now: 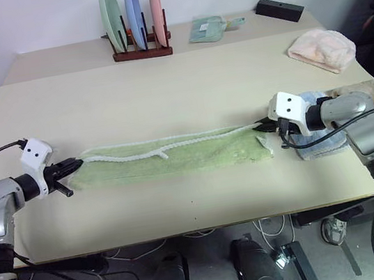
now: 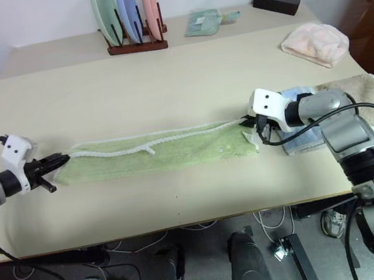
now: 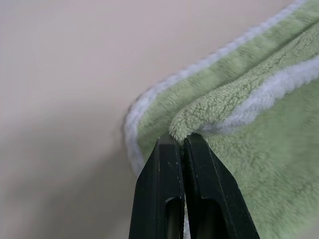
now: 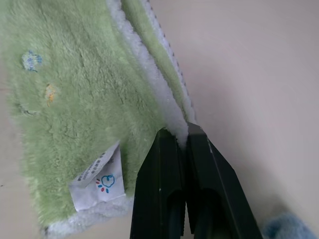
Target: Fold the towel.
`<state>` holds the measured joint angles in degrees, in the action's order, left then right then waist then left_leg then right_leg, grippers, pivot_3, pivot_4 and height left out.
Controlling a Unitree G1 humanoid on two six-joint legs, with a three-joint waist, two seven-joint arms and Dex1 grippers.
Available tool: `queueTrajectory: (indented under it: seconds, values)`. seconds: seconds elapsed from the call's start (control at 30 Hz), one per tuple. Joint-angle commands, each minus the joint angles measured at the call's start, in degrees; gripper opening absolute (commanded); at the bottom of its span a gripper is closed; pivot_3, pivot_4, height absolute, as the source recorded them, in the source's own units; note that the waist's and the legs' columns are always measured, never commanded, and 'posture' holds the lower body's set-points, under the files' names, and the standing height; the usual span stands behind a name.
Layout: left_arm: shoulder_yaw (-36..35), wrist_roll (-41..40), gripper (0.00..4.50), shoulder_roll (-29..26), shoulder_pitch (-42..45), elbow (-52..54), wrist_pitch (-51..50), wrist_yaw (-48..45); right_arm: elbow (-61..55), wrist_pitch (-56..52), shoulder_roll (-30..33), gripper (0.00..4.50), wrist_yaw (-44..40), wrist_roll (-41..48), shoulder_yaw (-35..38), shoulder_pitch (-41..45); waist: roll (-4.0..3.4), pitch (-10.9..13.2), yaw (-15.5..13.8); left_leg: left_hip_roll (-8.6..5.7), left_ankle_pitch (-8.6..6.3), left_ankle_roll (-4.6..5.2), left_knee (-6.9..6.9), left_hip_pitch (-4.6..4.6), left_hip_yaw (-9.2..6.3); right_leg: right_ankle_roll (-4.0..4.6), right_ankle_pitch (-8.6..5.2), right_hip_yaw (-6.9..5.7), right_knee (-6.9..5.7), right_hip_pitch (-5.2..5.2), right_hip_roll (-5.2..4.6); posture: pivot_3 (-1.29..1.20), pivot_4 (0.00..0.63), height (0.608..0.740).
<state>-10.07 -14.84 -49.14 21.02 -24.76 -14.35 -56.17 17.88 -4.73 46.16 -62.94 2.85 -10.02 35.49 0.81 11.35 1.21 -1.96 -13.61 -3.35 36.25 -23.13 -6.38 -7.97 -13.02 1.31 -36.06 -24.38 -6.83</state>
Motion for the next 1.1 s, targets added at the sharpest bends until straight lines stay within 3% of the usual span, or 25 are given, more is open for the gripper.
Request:
queueTrajectory:
  seconds: [0.03, 0.1, 0.2, 0.4, 0.43, 0.63, 0.8, 0.97, 1.1]
  values:
    - [0.2, 0.8, 0.0, -0.23, 1.44, -1.45, 0.36, -0.14, 2.39, 2.8, -0.84, 0.03, -0.1, -1.02, 0.27, 2.05, 0.0, 0.0, 0.04, 0.0, 0.0, 0.0, 0.0, 0.0, 0.0, 0.0, 0.0, 0.01, -0.01, 0.0, 0.0, 0.0, 0.15, 0.74]
    - [0.05, 0.57, 0.0, -0.17, 1.29, -1.45, -0.7, -0.35, 3.4, 2.99, -1.36, 0.03, 0.41, -1.23, 0.56, 2.33, 0.0, 0.0, 0.09, 0.0, 0.0, 0.0, 0.0, 0.0, 0.0, 0.0, 0.0, 0.0, -0.01, 0.0, 0.0, 0.0, 0.15, 0.74]
    - [-0.96, 0.25, 0.94, -0.04, 0.58, -1.6, -1.82, 0.76, 4.71, 2.66, -1.91, 0.91, 2.46, -1.97, 1.46, 2.94, 0.0, 0.0, 0.16, 0.0, 0.0, -0.01, 0.0, 0.01, -0.01, 0.0, 0.0, 0.0, -0.04, 0.0, 0.0, 0.0, 0.15, 0.74]
    - [-3.96, 0.85, 4.03, 1.15, 1.36, -3.87, -0.44, 8.7, 5.73, 3.9, -2.07, 3.98, 8.79, -3.7, 3.43, 3.2, -0.01, 0.0, 0.08, 0.0, 0.01, -0.01, 0.0, 0.02, -0.01, 0.0, 0.0, 0.01, -0.05, 0.0, 0.0, 0.0, 0.15, 0.74]
    - [-5.15, 0.5, 4.45, 2.04, 2.32, -4.74, -0.07, 11.24, 5.76, 3.97, -2.17, 4.0, 10.48, -4.12, 3.89, 3.09, -0.01, 0.0, 0.03, 0.0, 0.01, -0.01, 0.0, 0.02, -0.02, 0.0, 0.0, 0.0, -0.05, -0.01, 0.0, 0.0, 0.15, 0.74]
    - [-9.16, -2.59, 4.45, 4.97, 2.88, -2.35, -1.97, 16.48, -1.12, 0.97, -0.82, 4.0, 13.68, -2.81, 7.3, -1.1, 0.01, -0.01, -0.1, -0.02, 0.02, -0.03, 0.0, 0.01, -0.03, -0.01, 0.01, 0.0, -0.05, 0.0, 0.0, 0.0, 0.15, 0.74]
    - [-14.07, -7.38, 4.49, 5.78, 0.69, 6.52, -3.28, 17.38, -20.78, -17.37, 0.41, 4.25, 12.07, 10.08, 18.49, -11.43, 0.01, -0.01, -0.24, -0.01, 0.02, -0.03, 0.02, -0.02, -0.07, -0.01, 0.01, 0.0, -0.06, -0.01, 0.0, 0.0, 0.15, 0.74]
    - [-7.98, -9.21, 4.49, 6.08, -5.29, 25.03, -5.99, 12.12, -43.94, -38.93, -3.76, 4.25, 16.82, 28.04, 29.88, -26.24, 0.04, -0.04, -0.46, 0.0, 0.01, -0.02, 0.0, -0.01, -0.12, 0.0, 0.0, -0.01, -0.04, 0.05, -0.01, 0.0, 0.15, 0.74]
    - [-0.49, -9.96, 4.49, 7.85, -7.32, 36.05, -8.2, 9.39, -53.47, -51.22, -10.58, 4.25, 25.94, 39.33, 34.11, -32.65, 0.06, -0.06, -0.47, 0.0, 0.01, -0.02, 0.05, 0.02, -0.11, 0.04, 0.03, 0.0, -0.04, 0.12, -0.01, 0.0, 0.15, 0.74]
